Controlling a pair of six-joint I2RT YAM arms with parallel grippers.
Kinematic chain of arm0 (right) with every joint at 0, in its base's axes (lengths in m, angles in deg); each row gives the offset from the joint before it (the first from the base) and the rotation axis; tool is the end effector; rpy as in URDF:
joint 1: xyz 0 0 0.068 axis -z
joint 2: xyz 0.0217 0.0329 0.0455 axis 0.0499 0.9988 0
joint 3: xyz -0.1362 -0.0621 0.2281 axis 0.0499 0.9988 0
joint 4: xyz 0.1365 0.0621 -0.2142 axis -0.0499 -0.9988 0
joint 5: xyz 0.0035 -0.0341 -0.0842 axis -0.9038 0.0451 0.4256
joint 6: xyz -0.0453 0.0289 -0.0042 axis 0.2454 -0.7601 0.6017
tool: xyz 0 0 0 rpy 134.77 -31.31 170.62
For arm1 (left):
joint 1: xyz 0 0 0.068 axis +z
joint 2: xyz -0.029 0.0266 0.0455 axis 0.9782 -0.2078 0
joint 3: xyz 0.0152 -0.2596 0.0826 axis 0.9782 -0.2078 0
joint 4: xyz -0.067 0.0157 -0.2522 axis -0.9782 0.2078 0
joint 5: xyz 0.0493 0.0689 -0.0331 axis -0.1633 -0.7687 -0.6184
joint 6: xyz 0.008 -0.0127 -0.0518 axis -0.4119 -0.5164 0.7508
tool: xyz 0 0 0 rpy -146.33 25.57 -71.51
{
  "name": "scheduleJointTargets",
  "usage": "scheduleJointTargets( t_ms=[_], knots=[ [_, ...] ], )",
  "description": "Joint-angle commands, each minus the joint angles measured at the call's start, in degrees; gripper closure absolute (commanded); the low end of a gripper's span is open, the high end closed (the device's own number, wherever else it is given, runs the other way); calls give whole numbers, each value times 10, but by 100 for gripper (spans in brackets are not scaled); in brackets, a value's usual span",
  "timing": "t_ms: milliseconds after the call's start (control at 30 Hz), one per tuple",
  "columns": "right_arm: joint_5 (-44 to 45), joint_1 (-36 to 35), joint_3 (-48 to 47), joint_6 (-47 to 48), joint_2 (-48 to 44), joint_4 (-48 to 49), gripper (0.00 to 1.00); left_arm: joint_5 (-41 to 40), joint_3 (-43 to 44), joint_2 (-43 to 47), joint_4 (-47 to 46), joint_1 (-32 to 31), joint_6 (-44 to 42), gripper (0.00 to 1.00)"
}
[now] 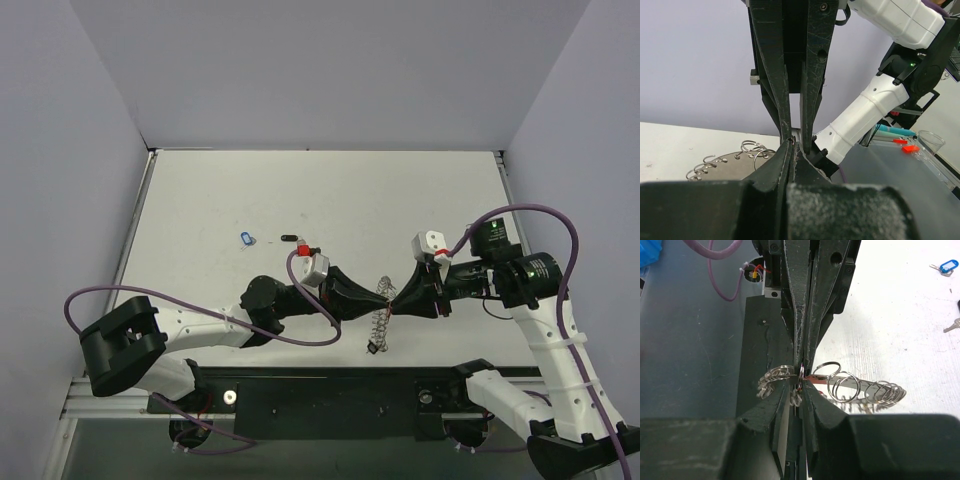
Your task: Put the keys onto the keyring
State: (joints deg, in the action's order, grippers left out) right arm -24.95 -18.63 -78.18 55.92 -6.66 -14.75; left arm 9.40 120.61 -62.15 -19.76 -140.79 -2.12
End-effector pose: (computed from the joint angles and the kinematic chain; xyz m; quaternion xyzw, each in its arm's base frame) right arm 0.1316 0.0727 0.3785 -0.5831 0.5117 0.4466 0.4456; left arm 0.1168 -0.2620 0.2903 0.3454 0.4263 -0.6675 0.5034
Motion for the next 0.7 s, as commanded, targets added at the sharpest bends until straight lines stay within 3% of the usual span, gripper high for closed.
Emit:
scheduleJointTargets(
  t_ms=[0,167,333,467,667],
  knots=[
    [-11,-7,2,-6,2,2,88,-15,17,3,-93,-4,8,100],
    [-4,-11,1,-13,7,12,88,-16,19,0,-94,-7,9,100],
    [4,-17,8,-25,6,23,99,-23,17,1,-95,-8,10,100],
    [11,-17,8,-37,5,29,100,-26,16,3,-95,-8,14,100],
    [22,-8,6,-127,-1,79,100,-31,10,5,-82,-7,33,99]
  ],
)
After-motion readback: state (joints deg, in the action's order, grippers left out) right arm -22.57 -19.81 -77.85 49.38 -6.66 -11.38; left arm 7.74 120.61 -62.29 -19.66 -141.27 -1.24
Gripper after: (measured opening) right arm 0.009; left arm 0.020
